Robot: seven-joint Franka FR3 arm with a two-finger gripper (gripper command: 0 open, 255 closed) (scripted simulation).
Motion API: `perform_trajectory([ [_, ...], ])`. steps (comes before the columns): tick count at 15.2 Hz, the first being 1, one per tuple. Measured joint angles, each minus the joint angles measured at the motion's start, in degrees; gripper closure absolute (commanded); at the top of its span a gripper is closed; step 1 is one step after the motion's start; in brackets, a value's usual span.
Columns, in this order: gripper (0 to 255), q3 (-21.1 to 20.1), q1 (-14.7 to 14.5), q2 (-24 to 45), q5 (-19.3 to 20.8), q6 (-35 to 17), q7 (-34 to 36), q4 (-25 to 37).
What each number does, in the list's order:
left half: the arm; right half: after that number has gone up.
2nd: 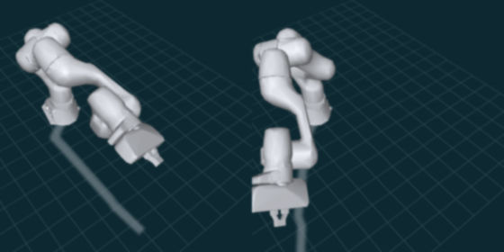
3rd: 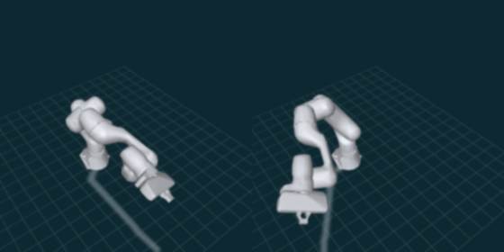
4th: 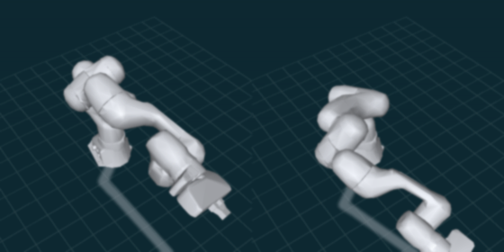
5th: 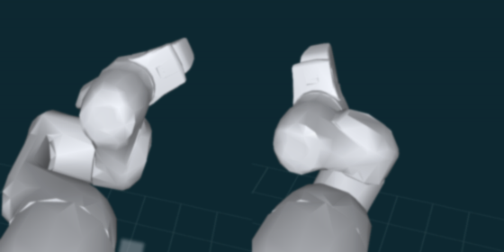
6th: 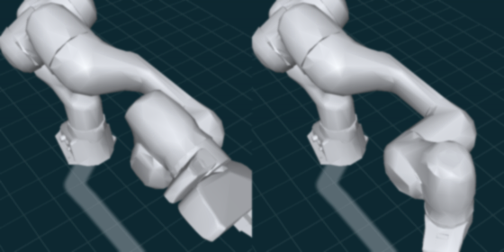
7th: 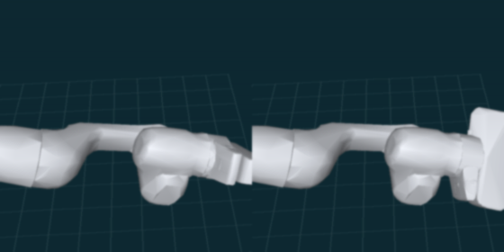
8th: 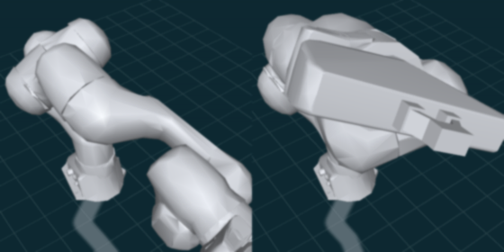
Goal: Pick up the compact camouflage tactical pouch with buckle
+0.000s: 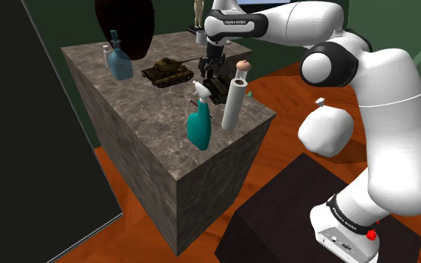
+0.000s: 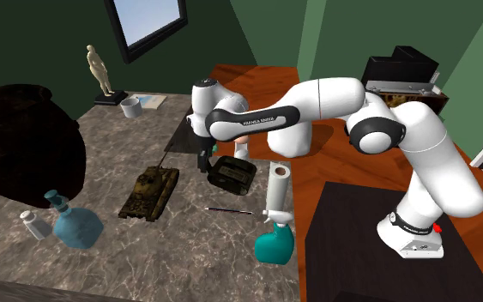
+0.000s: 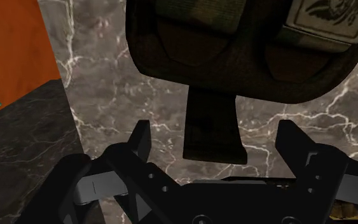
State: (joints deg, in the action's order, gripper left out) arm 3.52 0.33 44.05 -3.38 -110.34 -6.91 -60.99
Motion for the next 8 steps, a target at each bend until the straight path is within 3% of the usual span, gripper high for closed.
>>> perform_trajectory([
  [1, 255, 0.0, 0.0, 0.0, 0.0, -0.2, 0.0, -0.2],
  [8, 255, 0.0, 0.0, -0.1, 0.0, -0.4, 0.0, -0.4],
])
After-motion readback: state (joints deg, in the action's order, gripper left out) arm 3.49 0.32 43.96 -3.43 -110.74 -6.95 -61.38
